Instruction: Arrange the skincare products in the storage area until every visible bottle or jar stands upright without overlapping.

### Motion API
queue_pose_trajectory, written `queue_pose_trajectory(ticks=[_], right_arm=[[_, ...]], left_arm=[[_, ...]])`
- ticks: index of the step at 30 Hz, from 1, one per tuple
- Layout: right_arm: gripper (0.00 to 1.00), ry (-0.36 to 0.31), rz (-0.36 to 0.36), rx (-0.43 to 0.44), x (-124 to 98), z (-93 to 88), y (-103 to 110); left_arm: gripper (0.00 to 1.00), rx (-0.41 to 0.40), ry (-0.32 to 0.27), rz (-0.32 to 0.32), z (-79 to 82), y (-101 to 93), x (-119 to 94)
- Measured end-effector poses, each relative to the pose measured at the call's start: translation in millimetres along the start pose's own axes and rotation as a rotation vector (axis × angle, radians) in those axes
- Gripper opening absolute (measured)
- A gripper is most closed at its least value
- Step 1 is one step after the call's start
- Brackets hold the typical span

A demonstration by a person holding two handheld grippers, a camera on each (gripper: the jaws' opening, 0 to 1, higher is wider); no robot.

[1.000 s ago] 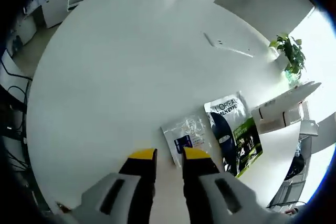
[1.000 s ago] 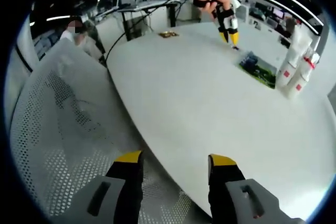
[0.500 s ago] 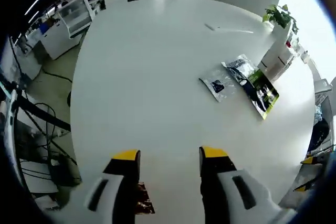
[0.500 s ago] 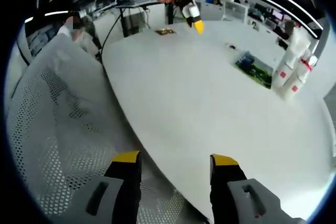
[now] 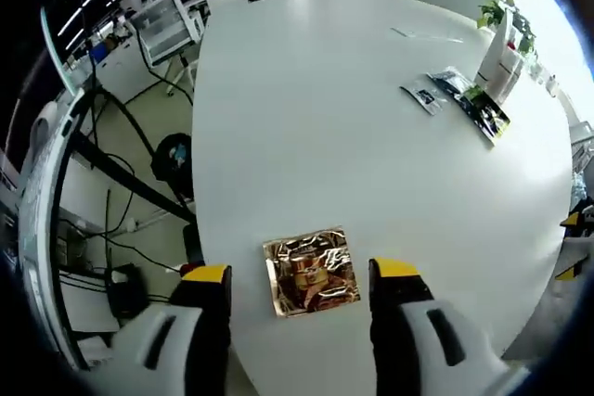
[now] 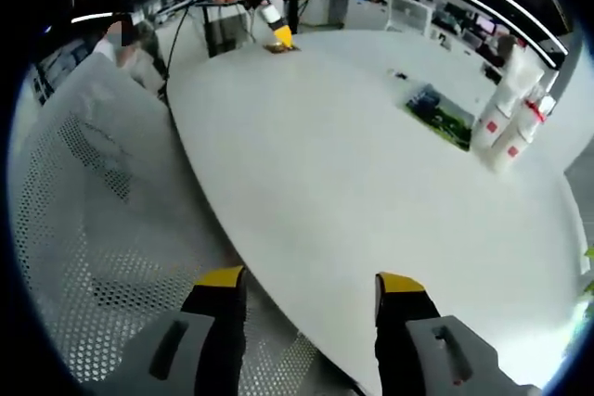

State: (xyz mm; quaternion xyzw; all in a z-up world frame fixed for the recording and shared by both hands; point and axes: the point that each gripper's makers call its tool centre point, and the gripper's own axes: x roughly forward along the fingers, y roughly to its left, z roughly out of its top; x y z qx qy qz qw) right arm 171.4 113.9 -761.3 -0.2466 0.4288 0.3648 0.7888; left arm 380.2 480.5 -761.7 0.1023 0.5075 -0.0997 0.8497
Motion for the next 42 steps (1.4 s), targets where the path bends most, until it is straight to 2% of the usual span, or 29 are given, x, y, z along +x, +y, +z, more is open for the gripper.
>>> queue_pose_trajectory(ticks=[5,7,8,10,14,16,25,28,31,33,34,38,41,42], right_arm=[[0.54,-0.003,-0.014,-0.02,-2,2.9,1],[0.53,-0.001,-0.015,-0.029,-2,3.6,2],[0.52,0.001,-0.018,-0.042,-2,3.4,2],[0.47,-0.007,-0.036,-0.061,-5,5.9,-2],[0.46,-0.016,-0.024,-0.059,-4,7.7,0],[0.44,0.006,-0.019,-0.074,-3,4.5,1],[0.44,0.044,0.009,-0.094,0,-2.0,7],[0.41,0.049,0.007,-0.117,0,-2.6,7],[0.41,0.04,0.015,-0.121,0,-0.9,8],[0.41,0.043,0.018,-0.119,0,-1.7,9],[0.41,0.048,0.02,-0.12,0,-2.5,9],[0.42,0.035,0.025,-0.104,0,-1.1,9],[0.42,0.033,0.021,-0.107,-1,-0.6,9],[0.41,0.027,0.02,-0.106,-2,0.6,8]], left_arm=[[0.59,0.002,-0.009,-0.009,-1.4,-8.8,4],[0.54,0.006,0.005,-0.008,-5.7,-9.6,3],[0.53,-0.019,-0.017,-0.028,-3.8,-12.5,1],[0.5,-0.066,-0.014,-0.045,-7.8,-13.4,1],[0.48,-0.064,-0.06,-0.048,-9.9,-14.5,-4],[0.35,-0.053,-0.078,-0.052,-8.6,-15.4,-5],[0.32,-0.105,-0.128,-0.045,-13.8,-18.4,-10],[0.32,-0.203,-0.15,-0.069,-16.8,-20.2,-14],[0.32,-0.197,-0.144,-0.069,-23.9,-21.3,-18],[0.32,-0.247,-0.145,-0.084,-27.9,-24.4,-22],[0.31,-0.29,-0.163,-0.092,-27.9,-25.3,-25],[0.31,-0.336,-0.213,-0.109,-26.2,-28.5,-38],[0.3,-0.409,-0.286,-0.151,-19.0,-39.7,-52],[0.3,-0.409,-0.303,-0.164,-17.7,-43.8,-55]])
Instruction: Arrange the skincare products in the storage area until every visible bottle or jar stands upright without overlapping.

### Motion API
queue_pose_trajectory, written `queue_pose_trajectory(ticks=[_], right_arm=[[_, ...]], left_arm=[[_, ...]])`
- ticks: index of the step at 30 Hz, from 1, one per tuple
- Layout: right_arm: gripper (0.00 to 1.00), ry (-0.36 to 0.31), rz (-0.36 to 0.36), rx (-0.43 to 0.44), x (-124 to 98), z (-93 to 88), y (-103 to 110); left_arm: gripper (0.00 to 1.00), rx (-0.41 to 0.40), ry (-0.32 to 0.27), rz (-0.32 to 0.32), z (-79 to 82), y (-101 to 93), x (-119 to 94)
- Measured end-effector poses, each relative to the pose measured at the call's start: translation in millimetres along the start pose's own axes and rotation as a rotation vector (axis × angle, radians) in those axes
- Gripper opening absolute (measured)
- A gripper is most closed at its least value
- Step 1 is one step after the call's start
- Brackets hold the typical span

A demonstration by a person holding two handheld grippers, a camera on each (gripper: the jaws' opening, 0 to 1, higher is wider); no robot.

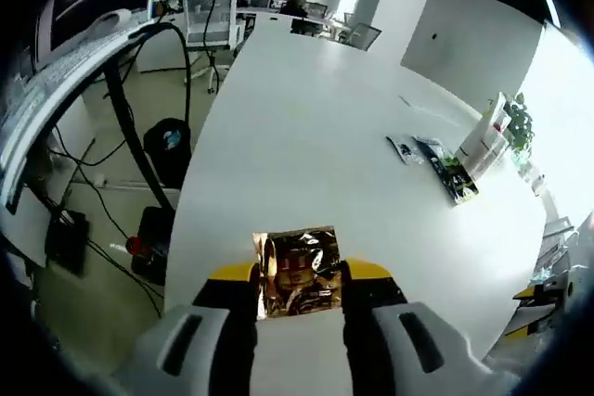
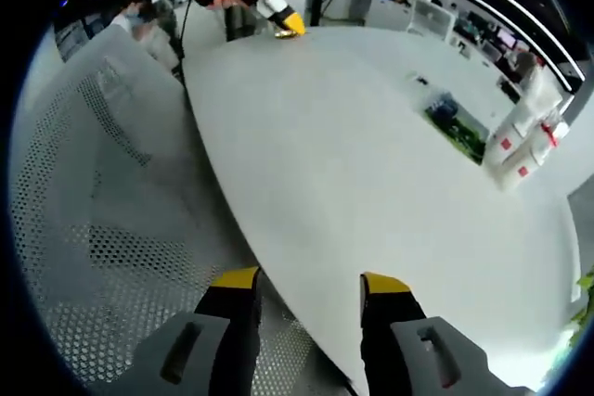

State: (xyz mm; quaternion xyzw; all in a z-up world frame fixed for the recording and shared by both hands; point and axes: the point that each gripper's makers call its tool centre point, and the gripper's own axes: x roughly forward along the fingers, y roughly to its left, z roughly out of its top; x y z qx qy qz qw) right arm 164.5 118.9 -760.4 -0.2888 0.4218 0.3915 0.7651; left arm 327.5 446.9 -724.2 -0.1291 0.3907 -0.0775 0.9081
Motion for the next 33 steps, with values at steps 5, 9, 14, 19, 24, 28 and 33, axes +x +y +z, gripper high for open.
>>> queue_pose_trajectory(ticks=[5,9,14,19,24,28,33], right_arm=[[0.42,-0.009,0.01,0.003,0,1.3,2],[0.43,-0.019,0.015,0.015,0,2.3,2],[0.45,-0.024,0.029,0.023,0,2.6,4],[0.45,-0.029,0.043,0.013,-1,3.6,8],[0.45,-0.033,0.045,0.025,-1,4.3,7],[0.46,-0.022,0.048,0.026,1,1.6,7],[0.46,-0.002,0.054,0.034,3,-3.1,8]], left_arm=[[0.3,-0.089,-0.072,-0.035,-7.0,-28.8,-20],[0.31,-0.04,-0.133,-0.087,-15.3,-53.7,-34],[0.31,-0.002,-0.172,-0.161,-29.4,-95.0,-56],[0.31,0.167,-0.161,-0.229,-46.6,-132.7,-71],[0.31,0.339,-0.133,-0.228,-67.5,-159.9,-67],[0.31,0.365,-0.11,-0.281,-78.8,-186.2,-60],[0.31,0.46,-0.063,-0.292,-96.3,-193.8,-56]])
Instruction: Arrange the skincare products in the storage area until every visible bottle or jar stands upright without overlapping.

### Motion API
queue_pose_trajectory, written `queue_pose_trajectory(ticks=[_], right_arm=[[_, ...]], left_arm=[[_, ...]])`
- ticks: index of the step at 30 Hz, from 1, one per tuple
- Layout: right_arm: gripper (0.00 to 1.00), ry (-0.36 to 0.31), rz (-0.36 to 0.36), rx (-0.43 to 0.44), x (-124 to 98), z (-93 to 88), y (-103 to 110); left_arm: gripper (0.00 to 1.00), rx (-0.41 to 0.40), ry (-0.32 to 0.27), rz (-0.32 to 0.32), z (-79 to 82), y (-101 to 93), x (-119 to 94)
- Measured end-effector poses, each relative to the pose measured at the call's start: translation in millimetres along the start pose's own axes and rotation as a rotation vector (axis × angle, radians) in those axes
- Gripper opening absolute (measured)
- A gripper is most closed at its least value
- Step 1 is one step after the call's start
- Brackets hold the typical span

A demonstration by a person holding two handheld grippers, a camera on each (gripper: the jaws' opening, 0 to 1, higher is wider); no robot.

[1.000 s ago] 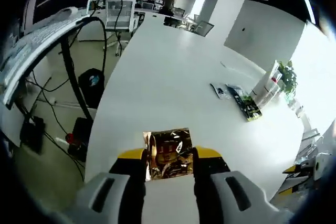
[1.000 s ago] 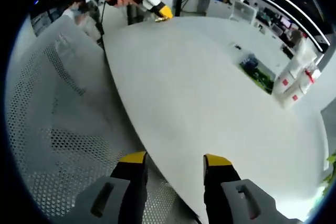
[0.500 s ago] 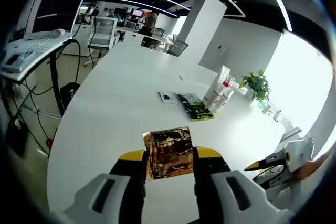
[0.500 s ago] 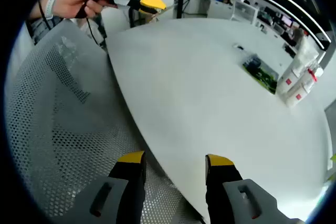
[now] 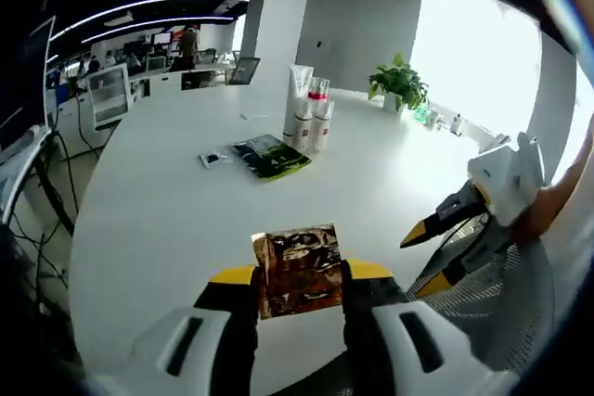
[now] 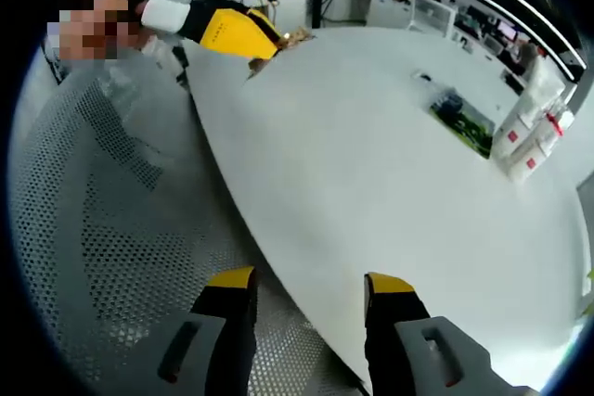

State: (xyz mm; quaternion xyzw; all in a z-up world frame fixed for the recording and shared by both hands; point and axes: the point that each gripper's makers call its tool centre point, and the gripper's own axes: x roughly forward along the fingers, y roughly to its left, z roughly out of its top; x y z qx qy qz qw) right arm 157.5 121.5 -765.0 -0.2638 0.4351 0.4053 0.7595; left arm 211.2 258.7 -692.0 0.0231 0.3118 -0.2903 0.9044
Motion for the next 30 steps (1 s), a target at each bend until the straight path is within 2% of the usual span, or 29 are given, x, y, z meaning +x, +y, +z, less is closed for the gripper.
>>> queue_pose_trajectory(ticks=[4,6,7,10,12,13,16,19,21,25,30], right_arm=[[0.46,-0.008,0.004,-0.001,-1,1.7,1],[0.46,-0.01,0.001,-0.001,-1,1.6,0],[0.46,-0.015,-0.002,0.001,-1,2.4,0],[0.46,-0.025,-0.006,0.001,-3,4.0,-1],[0.46,-0.027,-0.009,0.002,-3,4.1,-1],[0.46,-0.029,-0.009,0.006,-3,4.2,-2],[0.47,-0.034,-0.006,0.007,-3,4.6,-1],[0.47,-0.033,-0.001,0.004,-3,4.3,0],[0.47,-0.031,0.003,0.007,-3,4.0,1],[0.47,-0.033,0.004,0.013,-3,4.0,1],[0.47,-0.031,0.01,0.02,-3,3.3,2]], left_arm=[[0.31,-0.06,0.001,-0.015,-1.9,1.6,-2],[0.31,-0.052,0.02,-0.047,-5.5,-5.4,-4],[0.31,-0.023,0.033,-0.077,-7.4,-11.0,-5],[0.31,0.033,0.04,-0.114,-7.0,-20.8,-9],[0.31,0.142,0.072,-0.139,-10.9,-26.1,-14],[0.31,0.21,0.069,-0.153,-11.8,-28.7,-17],[0.32,0.214,0.101,-0.183,-21.9,-31.9,-26],[0.32,0.258,0.119,-0.163,-29.9,-23.8,-32],[0.32,0.256,0.124,-0.143,-30.7,-18.7,-32],[0.31,0.269,0.082,-0.114,-22.7,-17.7,-28],[0.31,0.321,0.071,-0.078,-24.7,-17.3,-25]])
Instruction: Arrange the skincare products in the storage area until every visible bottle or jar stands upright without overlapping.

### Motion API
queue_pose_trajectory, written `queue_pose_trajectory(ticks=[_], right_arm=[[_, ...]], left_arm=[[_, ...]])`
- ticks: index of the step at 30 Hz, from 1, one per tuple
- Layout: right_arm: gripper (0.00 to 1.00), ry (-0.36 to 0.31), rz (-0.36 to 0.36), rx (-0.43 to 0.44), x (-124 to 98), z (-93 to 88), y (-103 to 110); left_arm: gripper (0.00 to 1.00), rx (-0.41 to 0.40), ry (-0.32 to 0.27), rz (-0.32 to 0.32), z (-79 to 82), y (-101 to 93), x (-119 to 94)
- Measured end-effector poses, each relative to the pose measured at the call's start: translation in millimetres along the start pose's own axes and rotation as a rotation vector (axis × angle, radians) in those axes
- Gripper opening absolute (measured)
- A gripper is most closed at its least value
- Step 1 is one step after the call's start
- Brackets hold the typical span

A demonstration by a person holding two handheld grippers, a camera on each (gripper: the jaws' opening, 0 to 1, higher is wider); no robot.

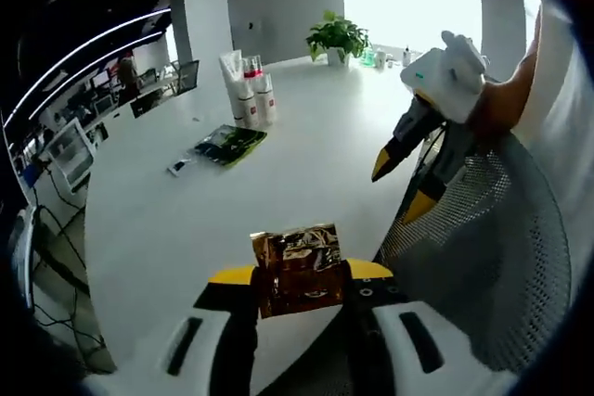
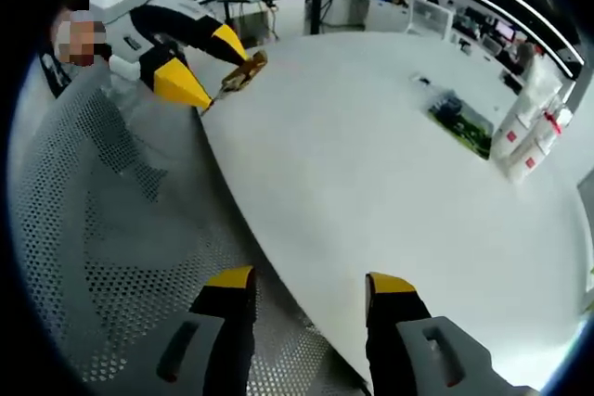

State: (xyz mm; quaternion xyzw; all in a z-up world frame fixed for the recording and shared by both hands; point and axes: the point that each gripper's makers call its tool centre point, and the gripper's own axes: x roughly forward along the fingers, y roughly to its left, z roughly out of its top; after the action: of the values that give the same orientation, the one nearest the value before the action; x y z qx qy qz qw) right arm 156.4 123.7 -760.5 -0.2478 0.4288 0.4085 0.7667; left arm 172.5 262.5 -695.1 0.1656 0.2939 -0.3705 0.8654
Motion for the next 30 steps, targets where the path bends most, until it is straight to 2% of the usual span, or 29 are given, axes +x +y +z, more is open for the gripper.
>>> queue_pose_trajectory(ticks=[6,12,15,19,21,22,26,28,30], right_arm=[[0.48,-0.003,-0.009,0.005,0,0.1,-2],[0.49,-0.024,0.01,0.026,-2,5.8,-1],[0.48,-0.113,0.059,0.104,-9,23.3,3],[0.44,-0.196,0.093,0.148,-24,43.1,4],[0.43,-0.236,0.138,0.228,-32,57.4,11],[0.42,-0.283,0.191,0.276,-35,70.5,18],[0.41,-0.394,0.356,0.471,-37,105.8,40],[0.41,-0.42,0.397,0.573,-33,112.8,43],[0.4,-0.416,0.413,0.633,-29,113.9,44]], left_arm=[[0.31,0.044,0.019,0.018,-4.2,0.0,3],[0.31,0.034,0.008,0.04,-2.2,6.5,3],[0.31,0.014,0.0,0.043,-2.2,9.4,2],[0.31,0.021,-0.002,0.029,-1.6,5.1,2],[0.31,0.044,-0.016,0.025,1.1,2.5,1],[0.31,0.047,-0.022,0.023,2.4,1.9,0],[0.31,0.087,-0.051,0.031,8.8,0.6,-2],[0.31,0.107,-0.065,0.014,11.5,-5.3,-3],[0.31,0.129,-0.069,0.002,11.9,-9.3,-3]])
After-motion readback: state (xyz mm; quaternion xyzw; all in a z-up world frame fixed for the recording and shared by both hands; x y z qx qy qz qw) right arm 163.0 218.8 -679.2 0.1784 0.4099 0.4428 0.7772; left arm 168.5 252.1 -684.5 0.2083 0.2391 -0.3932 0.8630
